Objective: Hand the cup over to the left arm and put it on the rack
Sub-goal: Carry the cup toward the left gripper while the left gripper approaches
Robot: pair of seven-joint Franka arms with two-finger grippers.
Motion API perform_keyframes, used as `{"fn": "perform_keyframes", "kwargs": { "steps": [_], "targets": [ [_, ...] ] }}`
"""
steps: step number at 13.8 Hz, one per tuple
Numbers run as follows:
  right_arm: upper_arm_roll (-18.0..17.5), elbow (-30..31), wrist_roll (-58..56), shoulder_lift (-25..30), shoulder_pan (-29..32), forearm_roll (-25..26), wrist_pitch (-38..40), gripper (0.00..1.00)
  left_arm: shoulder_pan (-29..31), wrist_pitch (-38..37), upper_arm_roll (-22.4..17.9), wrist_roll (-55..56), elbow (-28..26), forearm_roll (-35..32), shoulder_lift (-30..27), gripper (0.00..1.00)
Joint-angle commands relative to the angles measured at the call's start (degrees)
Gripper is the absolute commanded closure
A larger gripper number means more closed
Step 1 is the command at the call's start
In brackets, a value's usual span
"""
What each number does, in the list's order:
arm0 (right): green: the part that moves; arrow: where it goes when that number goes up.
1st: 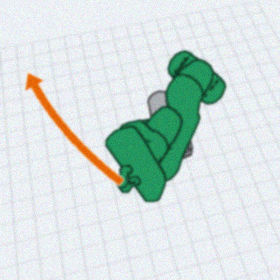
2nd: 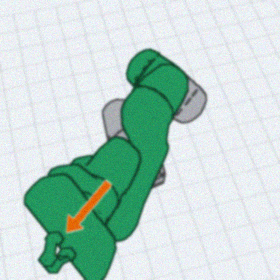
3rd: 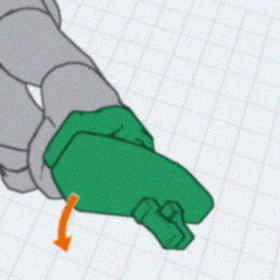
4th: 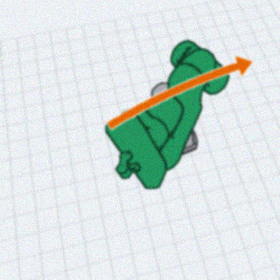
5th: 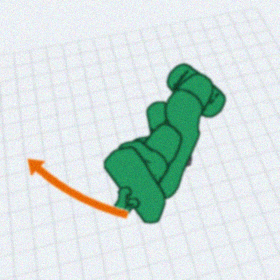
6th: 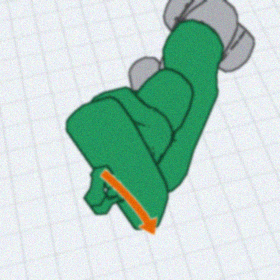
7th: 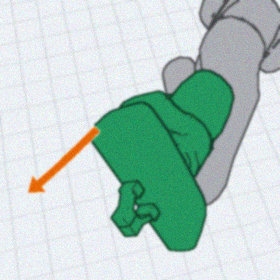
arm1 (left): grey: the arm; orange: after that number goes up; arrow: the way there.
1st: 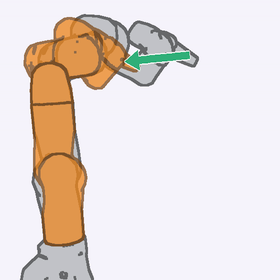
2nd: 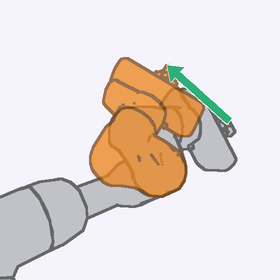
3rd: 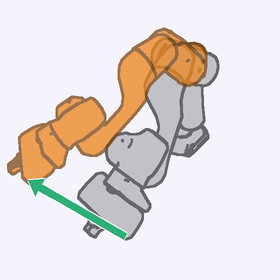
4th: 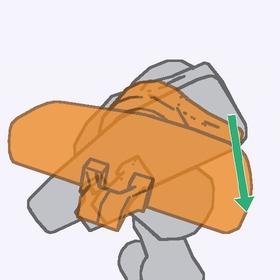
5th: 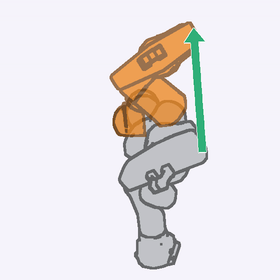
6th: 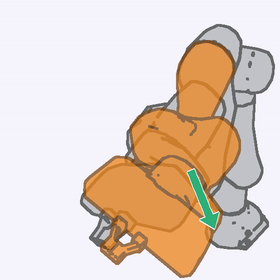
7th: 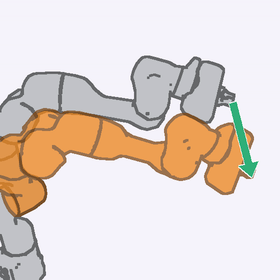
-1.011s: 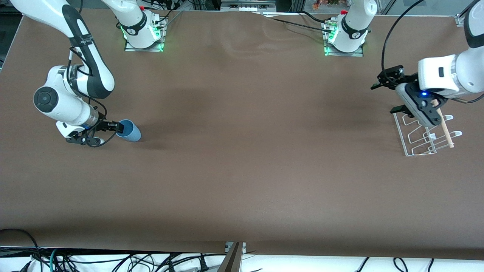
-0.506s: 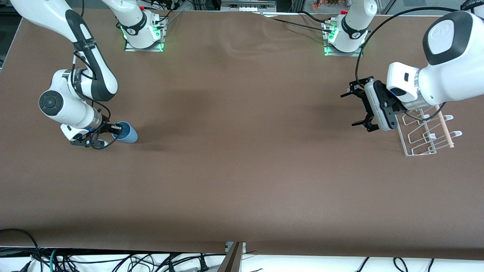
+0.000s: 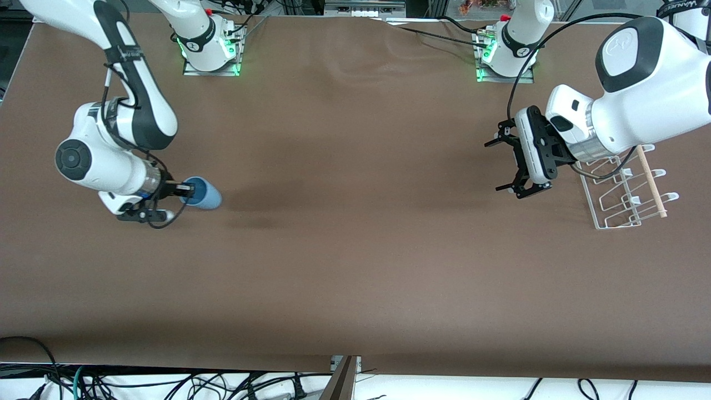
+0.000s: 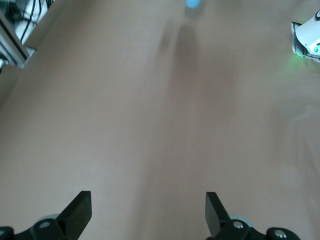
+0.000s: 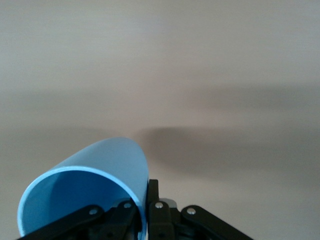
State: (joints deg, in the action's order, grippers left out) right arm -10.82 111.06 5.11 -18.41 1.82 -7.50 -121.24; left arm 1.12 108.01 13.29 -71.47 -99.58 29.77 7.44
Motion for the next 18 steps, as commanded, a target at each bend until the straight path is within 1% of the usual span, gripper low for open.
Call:
{"fn": "perform_keyframes", "kwargs": {
  "steps": [1,3,5,7,8,10,12,14,17,18],
  "targets": [
    [-3.94,-3.30,0.60,-0.04,-0.58,-8.19,2.32,1.00,0.37,4.12,2.26,-2.88,-2.46,2.83,-0.67,0.00],
    [-4.65,-6.11,0.61,-0.83,-4.17,-16.81,2.15,1.00,0.37,6.94,4.28,-2.97,-2.99,2.84,-0.84,0.00],
    [-4.74,-9.36,0.87,-3.02,-8.30,-20.52,1.72,1.00,0.37,11.41,6.56,-5.32,-4.22,2.14,-1.54,0.00],
    [-4.74,-14.71,3.58,-5.22,-11.47,-25.96,1.62,1.00,0.37,18.08,8.50,-8.76,-7.72,2.39,-1.72,0.00],
    [-4.74,-17.00,4.81,-6.10,-13.14,-28.51,1.53,1.00,0.28,20.37,9.81,-9.47,-8.52,2.57,-1.81,0.00],
    [-4.74,-20.35,5.26,-7.60,-15.87,-32.73,-1.61,1.00,0.28,23.81,12.10,-9.48,-9.40,2.57,-1.72,0.00],
    [-4.74,-21.85,5.26,-7.69,-17.98,-36.78,-5.39,1.00,0.28,27.50,13.95,-9.48,-11.42,2.66,-1.90,0.00],
    [-4.74,-23.17,5.18,-7.78,-20.00,-39.34,-7.77,1.00,0.28,28.48,15.01,-9.39,-11.61,2.66,-2.07,0.00],
    [-4.74,-23.35,5.26,-7.95,-23.17,-40.13,-12.34,1.00,0.19,29.62,16.85,-7.99,-12.48,2.75,-3.39,0.00],
    [-4.74,-23.35,5.26,-7.95,-23.78,-41.88,-13.49,1.00,0.19,30.32,17.12,-7.29,-12.66,2.75,-3.39,0.00]
  ]
}}
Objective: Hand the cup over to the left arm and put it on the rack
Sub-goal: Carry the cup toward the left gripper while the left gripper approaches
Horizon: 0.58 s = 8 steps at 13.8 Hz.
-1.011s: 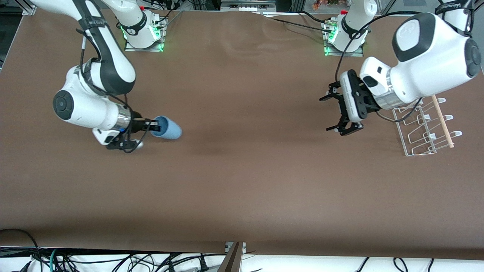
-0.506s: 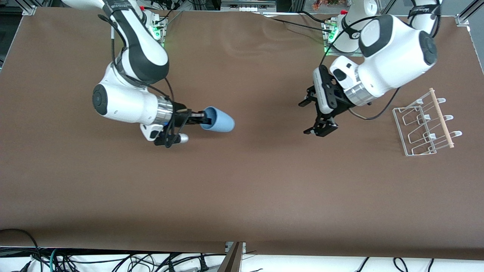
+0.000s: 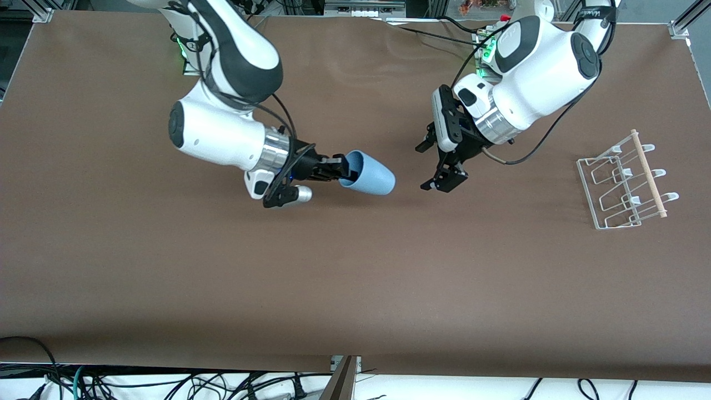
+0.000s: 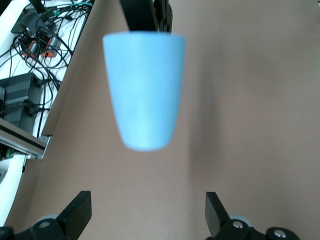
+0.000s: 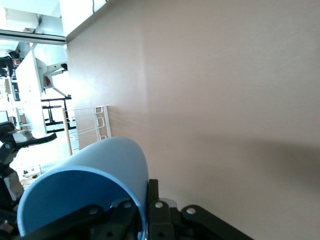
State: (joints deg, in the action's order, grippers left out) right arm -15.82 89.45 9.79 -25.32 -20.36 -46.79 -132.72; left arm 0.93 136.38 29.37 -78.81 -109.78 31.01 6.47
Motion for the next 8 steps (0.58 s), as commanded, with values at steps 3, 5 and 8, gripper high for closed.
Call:
{"fn": "perform_keyframes", "kwargs": {
  "steps": [3,5,8],
  "targets": [
    [0.26,-2.52,0.58,-0.95,-4.16,-5.51,-4.91,1.00,-0.23,3.89,1.66,0.23,-2.45,1.51,-2.16,0.00],
    [0.17,-2.70,0.67,-0.87,-4.69,-5.60,-5.18,1.00,-0.40,4.42,2.45,1.63,-2.54,1.42,-2.16,0.00],
    [-0.62,-3.05,0.58,-0.78,-5.04,-6.73,-5.18,1.00,-0.49,6.70,3.33,4.27,-2.54,0.81,-1.29,0.00]
  ]
}}
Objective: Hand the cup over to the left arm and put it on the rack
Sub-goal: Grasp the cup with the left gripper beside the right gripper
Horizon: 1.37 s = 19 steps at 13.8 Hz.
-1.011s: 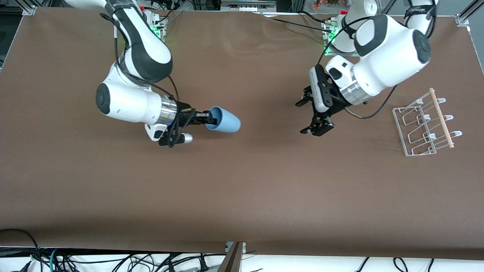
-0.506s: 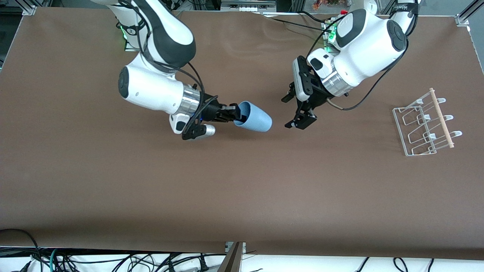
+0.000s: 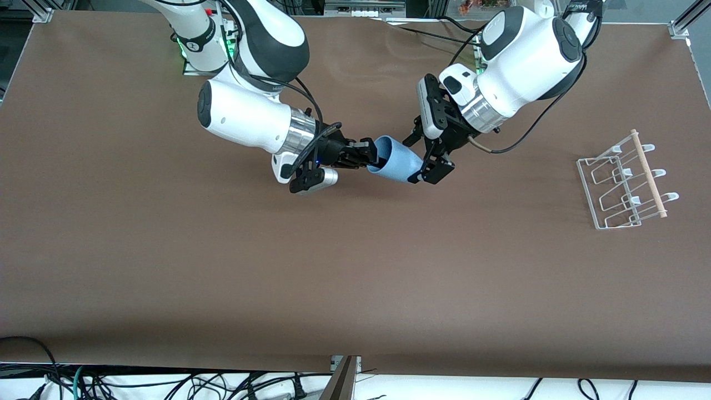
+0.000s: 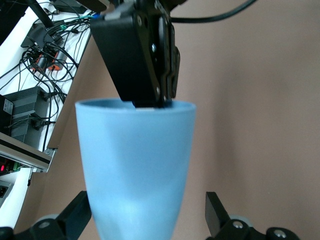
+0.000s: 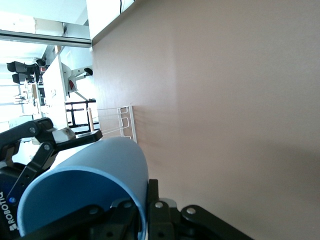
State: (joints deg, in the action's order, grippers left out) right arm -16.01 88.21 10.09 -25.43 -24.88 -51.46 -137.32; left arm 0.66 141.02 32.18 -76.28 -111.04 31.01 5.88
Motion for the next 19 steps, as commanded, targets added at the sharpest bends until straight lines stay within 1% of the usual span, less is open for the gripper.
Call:
{"fn": "perform_keyframes", "kwargs": {
  "steps": [1,4,5,7,8,12,13,14,17,19],
  "targets": [
    [-0.42,-2.07,0.10,-0.50,-0.52,-2.33,-0.58,1.00,-0.48,2.85,0.61,3.05,-1.29,0.80,-0.44,0.00],
    [-0.42,-2.07,0.28,-0.32,-0.52,-2.42,-0.58,1.00,-0.92,2.85,0.61,5.61,-1.29,0.63,-0.26,0.00],
    [-0.42,-2.16,0.28,-0.32,-0.52,-2.42,-0.49,1.00,-0.92,2.86,0.61,5.61,-1.20,0.63,0.18,0.26],
    [-0.42,-2.16,0.28,-0.32,-0.52,-2.42,-0.58,1.00,-0.92,2.77,0.61,6.83,-1.20,0.72,0.44,0.95],
    [-0.42,-2.16,0.19,-0.32,-0.34,-2.42,-0.49,1.00,-0.92,2.77,0.61,8.50,-1.20,0.63,0.44,1.00],
    [-0.42,-2.16,0.19,-0.23,-0.34,-2.51,-0.41,1.00,-0.92,2.68,0.61,8.69,-1.11,0.45,0.18,1.00],
    [-0.42,-2.16,0.02,-0.06,-0.34,-2.42,-0.49,0.17,-0.84,2.42,0.61,8.69,-1.11,0.45,0.09,1.00],
    [-0.42,-2.16,0.01,0.81,-0.60,-2.07,-0.58,0.00,-0.31,1.81,0.43,8.60,-1.11,0.45,-0.08,1.00],
    [-0.07,-2.07,-0.78,2.14,0.01,-1.71,0.03,0.00,1.10,-3.89,-1.41,8.51,-0.59,-2.61,-0.96,1.00],
    [0.28,-1.99,-0.69,2.75,0.18,-1.63,0.12,0.00,1.89,-9.16,-4.12,8.51,-0.32,-4.89,-1.75,1.00]
  ]
}}
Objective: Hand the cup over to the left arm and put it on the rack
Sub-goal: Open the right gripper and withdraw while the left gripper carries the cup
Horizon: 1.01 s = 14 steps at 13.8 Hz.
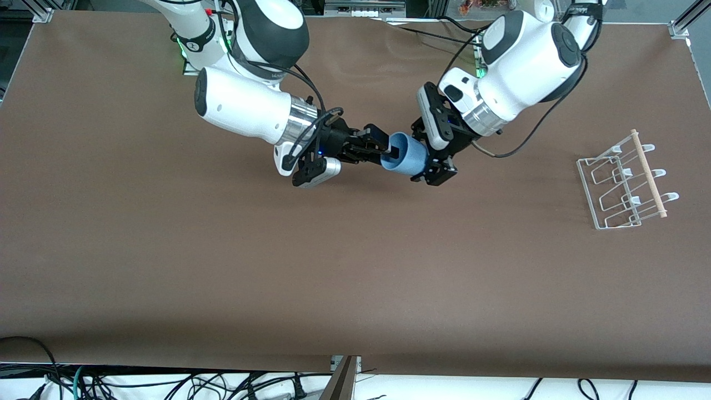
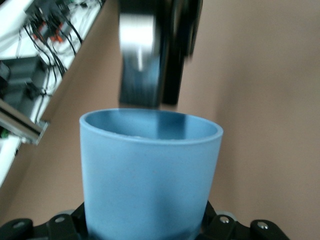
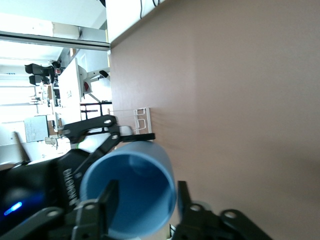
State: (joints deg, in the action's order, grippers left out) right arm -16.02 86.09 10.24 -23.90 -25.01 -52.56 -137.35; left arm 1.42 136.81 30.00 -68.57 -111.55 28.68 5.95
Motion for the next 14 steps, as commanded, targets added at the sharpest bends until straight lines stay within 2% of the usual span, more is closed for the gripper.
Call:
{"fn": "perform_keyframes", "kwargs": {
  "steps": [1,3,5,8,11,14],
  "targets": [
    [1.07,0.56,-0.83,1.83,0.31,-0.53,0.50,0.00,1.39,-7.59,-3.79,0.81,0.54,-3.45,-1.99,1.00],
    [5.18,0.66,-0.83,2.72,0.31,0.86,6.70,0.00,2.53,-12.60,-7.22,0.72,0.80,-7.21,-2.26,1.00],
    [9.85,0.39,-1.01,3.59,0.31,6.21,15.40,0.00,4.11,-18.31,-9.95,0.98,1.33,-13.44,-2.52,1.00],
    [16.35,0.57,-1.10,5.09,0.31,10.96,23.59,0.00,5.34,-22.28,-15.31,0.98,1.25,-23.37,-2.00,1.00],
    [22.33,0.39,-1.19,5.70,0.31,21.93,31.85,0.00,8.06,-25.35,-15.85,1.33,0.72,-35.66,-1.82,1.00],
    [26.47,0.04,-1.27,5.79,0.31,32.57,37.06,0.00,8.51,-34.12,-15.76,7.54,0.63,-50.60,-1.91,1.00]
  ]
}}
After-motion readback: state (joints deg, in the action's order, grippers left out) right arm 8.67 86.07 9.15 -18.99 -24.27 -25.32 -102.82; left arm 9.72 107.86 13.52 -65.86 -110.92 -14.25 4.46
